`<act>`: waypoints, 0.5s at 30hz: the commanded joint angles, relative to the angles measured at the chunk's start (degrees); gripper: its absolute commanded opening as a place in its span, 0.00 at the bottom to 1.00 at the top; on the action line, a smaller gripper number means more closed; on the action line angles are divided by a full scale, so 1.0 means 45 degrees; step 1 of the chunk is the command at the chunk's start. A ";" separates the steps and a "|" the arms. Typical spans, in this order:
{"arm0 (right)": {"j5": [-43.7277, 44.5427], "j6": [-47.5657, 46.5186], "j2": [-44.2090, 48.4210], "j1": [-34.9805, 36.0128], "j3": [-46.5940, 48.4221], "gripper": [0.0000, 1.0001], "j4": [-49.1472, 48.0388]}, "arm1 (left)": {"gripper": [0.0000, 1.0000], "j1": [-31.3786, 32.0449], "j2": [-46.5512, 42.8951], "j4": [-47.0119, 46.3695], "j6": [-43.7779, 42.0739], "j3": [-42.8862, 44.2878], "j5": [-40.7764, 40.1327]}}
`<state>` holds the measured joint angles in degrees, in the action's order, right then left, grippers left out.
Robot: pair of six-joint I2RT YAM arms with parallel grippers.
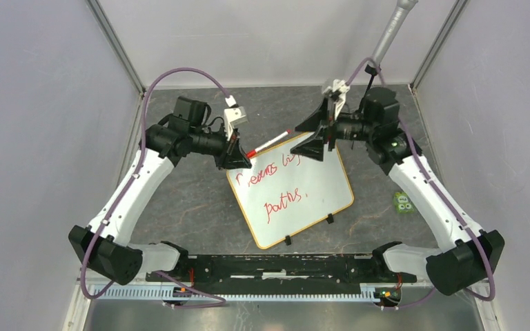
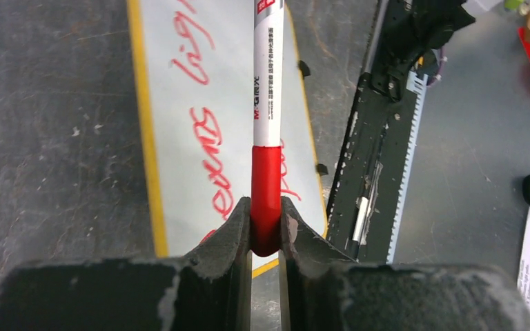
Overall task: Write a sentence on the whiteboard
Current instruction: Pass from the right arm to the left, then put down the whiteboard marker at the center of the board.
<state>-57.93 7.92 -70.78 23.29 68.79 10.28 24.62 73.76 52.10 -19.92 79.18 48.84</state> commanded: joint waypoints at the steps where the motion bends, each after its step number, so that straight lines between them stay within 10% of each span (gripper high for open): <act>1: -0.0118 0.0069 0.0239 -0.1341 0.1189 0.95 -0.0196 | 0.02 -0.1104 -0.0286 -0.0012 0.0163 0.0150 0.0545; 15: 0.0758 -0.4112 0.1490 -0.2752 -0.0401 0.98 0.3478 | 0.02 -0.8152 0.1643 0.1911 -0.1025 -0.0495 -0.1486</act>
<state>-56.88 -1.15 -66.63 11.44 68.51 18.72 -5.96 77.32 56.03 -19.42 78.94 47.59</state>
